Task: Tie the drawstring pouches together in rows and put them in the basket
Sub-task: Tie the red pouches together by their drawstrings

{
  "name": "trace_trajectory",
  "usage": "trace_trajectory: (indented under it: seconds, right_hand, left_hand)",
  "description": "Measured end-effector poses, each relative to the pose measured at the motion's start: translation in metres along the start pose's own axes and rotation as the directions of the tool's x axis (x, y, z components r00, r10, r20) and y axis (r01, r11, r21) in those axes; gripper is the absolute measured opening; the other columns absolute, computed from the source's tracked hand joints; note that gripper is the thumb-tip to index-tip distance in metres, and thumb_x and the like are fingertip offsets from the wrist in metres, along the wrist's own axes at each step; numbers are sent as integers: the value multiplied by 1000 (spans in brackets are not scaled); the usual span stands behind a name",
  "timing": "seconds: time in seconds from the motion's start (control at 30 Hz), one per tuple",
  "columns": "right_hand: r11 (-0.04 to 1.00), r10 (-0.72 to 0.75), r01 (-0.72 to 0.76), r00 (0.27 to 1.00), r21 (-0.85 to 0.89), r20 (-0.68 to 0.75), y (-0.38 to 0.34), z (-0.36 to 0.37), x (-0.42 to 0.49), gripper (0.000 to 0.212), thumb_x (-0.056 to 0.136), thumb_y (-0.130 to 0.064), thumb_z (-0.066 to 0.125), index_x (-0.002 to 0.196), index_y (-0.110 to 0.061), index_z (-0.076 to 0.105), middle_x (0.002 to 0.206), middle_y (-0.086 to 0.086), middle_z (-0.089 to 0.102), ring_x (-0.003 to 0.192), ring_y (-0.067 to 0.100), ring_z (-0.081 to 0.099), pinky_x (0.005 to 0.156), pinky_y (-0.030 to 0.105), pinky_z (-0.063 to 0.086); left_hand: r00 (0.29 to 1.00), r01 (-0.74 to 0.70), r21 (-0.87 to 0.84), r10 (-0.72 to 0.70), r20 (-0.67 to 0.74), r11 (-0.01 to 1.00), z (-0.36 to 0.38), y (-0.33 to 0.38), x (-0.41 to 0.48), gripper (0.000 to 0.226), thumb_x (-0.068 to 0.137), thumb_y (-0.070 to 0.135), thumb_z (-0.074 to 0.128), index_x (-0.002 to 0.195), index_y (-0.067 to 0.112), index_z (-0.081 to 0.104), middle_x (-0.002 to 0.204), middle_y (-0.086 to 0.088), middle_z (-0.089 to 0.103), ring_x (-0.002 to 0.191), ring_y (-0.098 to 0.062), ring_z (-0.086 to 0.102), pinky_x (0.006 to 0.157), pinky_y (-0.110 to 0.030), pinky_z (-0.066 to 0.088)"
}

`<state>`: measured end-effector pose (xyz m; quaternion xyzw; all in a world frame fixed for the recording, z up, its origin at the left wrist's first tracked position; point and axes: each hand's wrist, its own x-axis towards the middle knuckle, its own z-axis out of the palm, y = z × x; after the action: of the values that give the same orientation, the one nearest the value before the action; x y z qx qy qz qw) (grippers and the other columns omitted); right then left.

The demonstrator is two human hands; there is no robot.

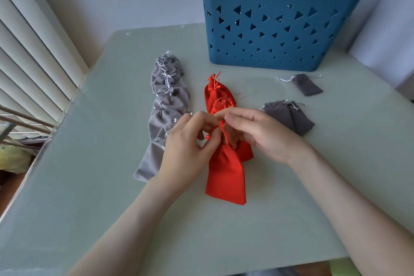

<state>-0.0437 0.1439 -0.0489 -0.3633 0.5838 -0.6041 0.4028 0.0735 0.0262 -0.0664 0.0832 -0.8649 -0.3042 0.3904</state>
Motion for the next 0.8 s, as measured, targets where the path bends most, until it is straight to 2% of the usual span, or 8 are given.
trace_trajectory:
  seconds: [0.07,0.17,0.3,0.4,0.47,0.57,0.67,0.8]
  right_hand:
    - [999,11,-10,1000,-44,14,0,-1,-1,26,86,-28,52,105,-17,67,79,8,58,68,13,53,66,20,46]
    - [990,14,-6,999,-142,50,1,0,-1,18,87,-21,56,101,-18,67,79,-2,61,69,7,53,67,17,44]
    - [988,3,2,999,-153,35,3,2,-1,11,82,-25,60,90,-21,67,76,-3,61,69,8,52,65,17,43]
    - [992,-17,18,1000,-124,3,2,2,-1,6,78,-22,63,81,-19,65,68,-5,61,62,6,51,60,15,43]
    - [993,-29,29,1000,-117,-6,1,2,-1,3,78,-20,64,77,-17,64,65,-7,61,60,5,52,59,15,43]
    - [993,-53,51,998,-107,-15,-1,2,-1,3,82,-14,63,85,-14,62,70,-6,64,64,6,55,64,18,45]
    - [994,-51,50,999,-99,-10,-1,4,0,17,84,-7,61,98,-16,60,75,-3,64,65,3,56,67,18,46]
    - [986,-78,69,996,-153,-51,0,4,1,20,88,2,58,96,-16,61,71,-5,62,62,7,52,64,19,45]
  left_hand:
    - [1000,-21,20,22,-19,1000,0,1,0,10,80,24,56,82,17,62,68,23,47,69,-4,48,65,-7,37]
    - [997,-55,45,57,-47,997,0,-1,1,6,81,24,54,86,23,58,86,16,50,69,-5,48,64,-12,37]
    - [995,-81,52,84,-54,995,0,-2,0,9,83,25,54,89,30,50,85,25,45,69,-5,48,64,-14,37]
    - [993,-91,70,96,-75,993,1,-2,0,9,83,23,54,89,28,51,80,22,47,70,-5,47,64,-13,36]
    - [993,-88,81,95,-77,993,0,-2,1,9,84,23,53,89,30,48,84,20,46,71,-6,46,64,-12,34]
    - [993,-75,67,81,-84,995,-1,-4,2,8,84,24,52,89,28,49,85,21,44,70,-6,45,63,-14,36]
    - [995,-70,52,73,-65,996,0,-4,1,7,84,25,53,91,27,50,79,23,45,71,-4,46,63,-16,37]
    - [999,-44,54,45,-6,998,0,-6,0,7,88,27,52,93,30,49,80,18,52,74,-3,47,66,-13,36]
